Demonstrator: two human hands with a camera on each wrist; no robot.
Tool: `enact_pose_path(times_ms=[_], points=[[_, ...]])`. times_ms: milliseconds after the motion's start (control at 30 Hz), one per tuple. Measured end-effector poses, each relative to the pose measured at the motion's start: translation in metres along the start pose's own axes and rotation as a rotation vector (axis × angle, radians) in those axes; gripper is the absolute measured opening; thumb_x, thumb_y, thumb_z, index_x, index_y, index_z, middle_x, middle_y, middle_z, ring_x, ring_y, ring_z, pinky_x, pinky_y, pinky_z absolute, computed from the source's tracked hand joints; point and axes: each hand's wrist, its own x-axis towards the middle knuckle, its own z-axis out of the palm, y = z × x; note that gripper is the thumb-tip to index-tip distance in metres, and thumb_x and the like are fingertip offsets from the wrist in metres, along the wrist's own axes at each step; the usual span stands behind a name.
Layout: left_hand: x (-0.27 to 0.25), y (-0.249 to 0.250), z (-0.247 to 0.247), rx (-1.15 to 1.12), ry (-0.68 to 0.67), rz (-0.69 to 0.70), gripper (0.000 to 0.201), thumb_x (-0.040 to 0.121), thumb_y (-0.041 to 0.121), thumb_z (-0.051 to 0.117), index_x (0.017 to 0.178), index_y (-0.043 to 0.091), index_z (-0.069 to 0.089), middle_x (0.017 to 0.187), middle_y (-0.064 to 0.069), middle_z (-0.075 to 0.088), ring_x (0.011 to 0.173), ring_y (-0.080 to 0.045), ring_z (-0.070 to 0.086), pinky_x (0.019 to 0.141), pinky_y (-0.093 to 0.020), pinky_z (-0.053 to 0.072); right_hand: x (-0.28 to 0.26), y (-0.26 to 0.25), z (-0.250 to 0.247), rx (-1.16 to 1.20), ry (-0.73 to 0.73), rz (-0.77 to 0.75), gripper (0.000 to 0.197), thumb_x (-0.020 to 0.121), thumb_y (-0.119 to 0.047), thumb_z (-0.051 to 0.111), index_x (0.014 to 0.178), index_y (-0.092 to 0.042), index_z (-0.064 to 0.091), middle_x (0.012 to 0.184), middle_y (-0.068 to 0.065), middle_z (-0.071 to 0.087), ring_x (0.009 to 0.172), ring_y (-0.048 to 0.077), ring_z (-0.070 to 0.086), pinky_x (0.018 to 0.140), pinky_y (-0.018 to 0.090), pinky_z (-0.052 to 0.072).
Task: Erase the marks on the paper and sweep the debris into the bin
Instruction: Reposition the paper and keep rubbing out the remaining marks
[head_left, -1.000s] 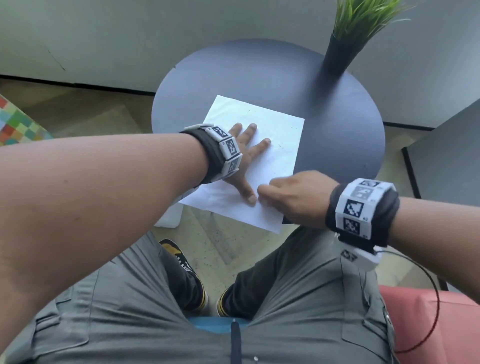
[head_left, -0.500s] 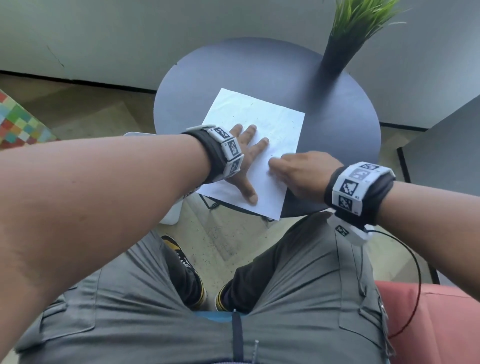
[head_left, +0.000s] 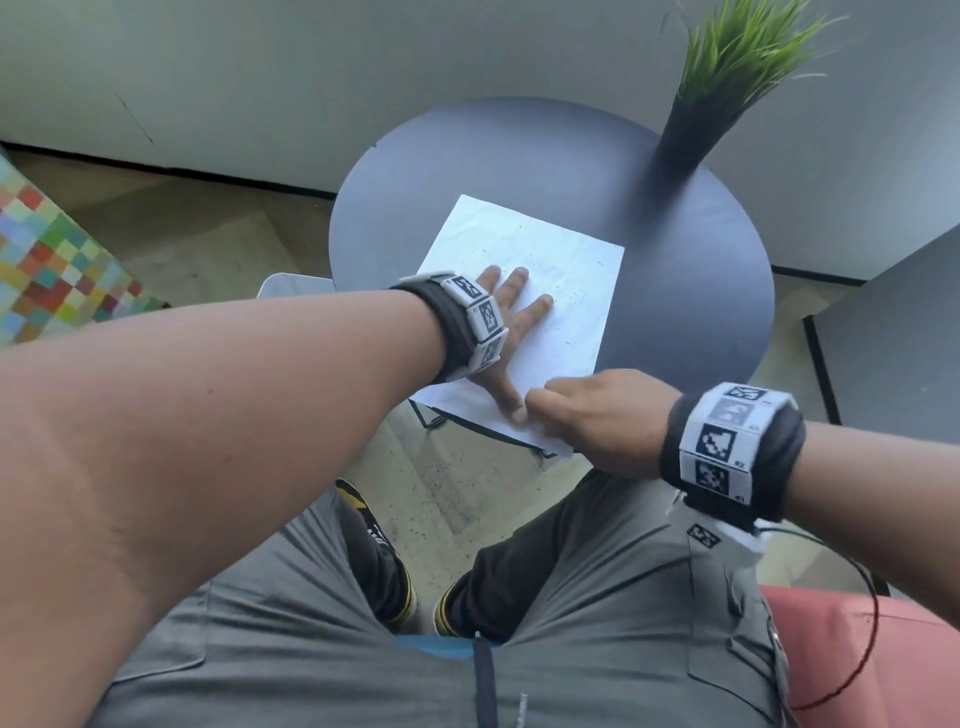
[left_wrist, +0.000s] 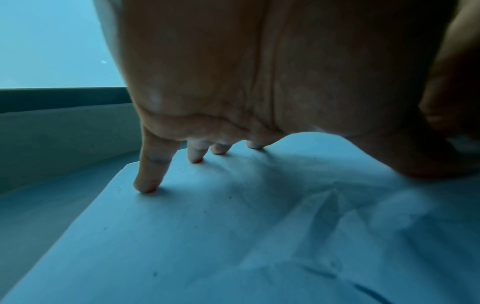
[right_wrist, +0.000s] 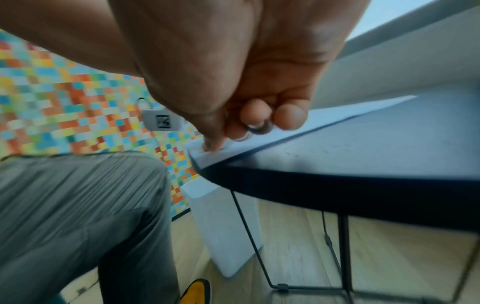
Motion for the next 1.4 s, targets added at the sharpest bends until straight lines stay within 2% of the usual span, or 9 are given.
enact_pose_path(times_ms=[167, 333, 467, 633, 733, 967, 1100, 1267, 1400], points=[[0.001, 0.003, -0.003, 0.013, -0.002, 0.004, 0.154, 0.033, 0.095, 0.060, 0.149, 0.033, -0.021, 0.159, -0.011, -0.024, 0.145, -0.042, -0.015, 0.114, -0.065, 0.012, -0.003, 0.042, -0.005, -0.007, 0.171, 0.234, 0.025, 0.100, -0.032, 0.039, 0.085, -0.034, 0.018, 0.082, -0.011, 0.038, 0.079, 0.030, 0.058, 0.067, 0.042, 0.053], [0.002, 0.004, 0.003, -0.018, 0.008, -0.016, 0.159, 0.022, 0.100, 0.050, 0.148, 0.035, -0.023, 0.158, -0.010, -0.027, 0.145, -0.042, -0.019, 0.114, -0.065, 0.009, -0.021, 0.001, 0.006, -0.016, 0.014, -0.030, 0.013, 0.094, -0.018, 0.042, 0.102, -0.026, 0.037, 0.090, -0.007, 0.046, 0.072, 0.026, 0.053, 0.060, 0.041, 0.050], [0.005, 0.008, 0.000, -0.038, 0.014, -0.034, 0.160, 0.019, 0.103, 0.042, 0.148, 0.034, -0.022, 0.158, -0.013, -0.026, 0.144, -0.044, -0.017, 0.114, -0.065, 0.010, -0.020, 0.023, 0.002, -0.005, 0.124, 0.144, 0.007, 0.098, -0.024, 0.040, 0.104, -0.026, 0.037, 0.091, -0.008, 0.045, 0.074, 0.026, 0.056, 0.061, 0.039, 0.051], [0.005, 0.008, 0.002, -0.026, 0.007, -0.041, 0.162, 0.020, 0.102, 0.047, 0.147, 0.034, -0.026, 0.157, -0.013, -0.030, 0.143, -0.044, -0.021, 0.114, -0.065, 0.008, -0.028, -0.002, 0.004, -0.008, 0.050, -0.031, 0.004, 0.096, -0.021, 0.040, 0.100, -0.023, 0.038, 0.086, -0.007, 0.042, 0.067, 0.026, 0.047, 0.057, 0.038, 0.047], [0.003, 0.008, -0.001, -0.029, -0.002, -0.037, 0.161, 0.023, 0.101, 0.049, 0.147, 0.033, -0.026, 0.156, -0.013, -0.031, 0.143, -0.044, -0.022, 0.114, -0.066, 0.008, -0.019, 0.014, -0.002, 0.075, 0.146, 0.081, 0.008, 0.100, -0.031, 0.040, 0.105, -0.026, 0.043, 0.099, -0.007, 0.057, 0.077, 0.025, 0.058, 0.064, 0.040, 0.053], [0.000, 0.008, 0.003, -0.029, -0.023, -0.018, 0.161, 0.017, 0.101, 0.039, 0.146, 0.032, -0.029, 0.154, -0.014, -0.035, 0.141, -0.045, -0.027, 0.114, -0.064, 0.007, 0.010, 0.048, -0.011, 0.108, 0.211, 0.321, 0.013, 0.100, -0.034, 0.035, 0.105, -0.027, 0.044, 0.111, -0.004, 0.064, 0.092, 0.028, 0.062, 0.073, 0.041, 0.053], [-0.002, 0.008, 0.000, -0.057, -0.037, -0.012, 0.160, 0.026, 0.100, 0.050, 0.146, 0.031, -0.029, 0.154, -0.014, -0.035, 0.140, -0.046, -0.029, 0.113, -0.066, 0.008, 0.013, 0.057, -0.017, 0.082, 0.200, 0.373, 0.010, 0.099, -0.034, 0.035, 0.097, -0.025, 0.037, 0.103, 0.004, 0.064, 0.087, 0.033, 0.060, 0.073, 0.042, 0.052], [-0.016, 0.005, -0.007, -0.082, -0.044, -0.007, 0.144, 0.046, 0.093, 0.060, 0.150, 0.035, -0.021, 0.157, -0.004, -0.031, 0.145, -0.035, -0.025, 0.108, -0.070, 0.009, -0.004, 0.019, -0.011, 0.155, 0.069, 0.144, 0.008, 0.100, -0.036, 0.035, 0.097, -0.029, 0.037, 0.098, -0.006, 0.060, 0.086, 0.024, 0.059, 0.072, 0.042, 0.051], [-0.019, 0.005, -0.019, -0.082, 0.040, 0.000, 0.111, 0.061, 0.092, 0.049, 0.149, 0.031, 0.019, 0.161, -0.006, 0.006, 0.146, -0.033, 0.009, 0.106, -0.064, 0.023, -0.013, 0.061, -0.013, 0.285, 0.227, 0.327, 0.010, 0.099, -0.036, 0.044, 0.106, -0.030, 0.048, 0.107, -0.001, 0.065, 0.095, 0.026, 0.057, 0.081, 0.039, 0.047]])
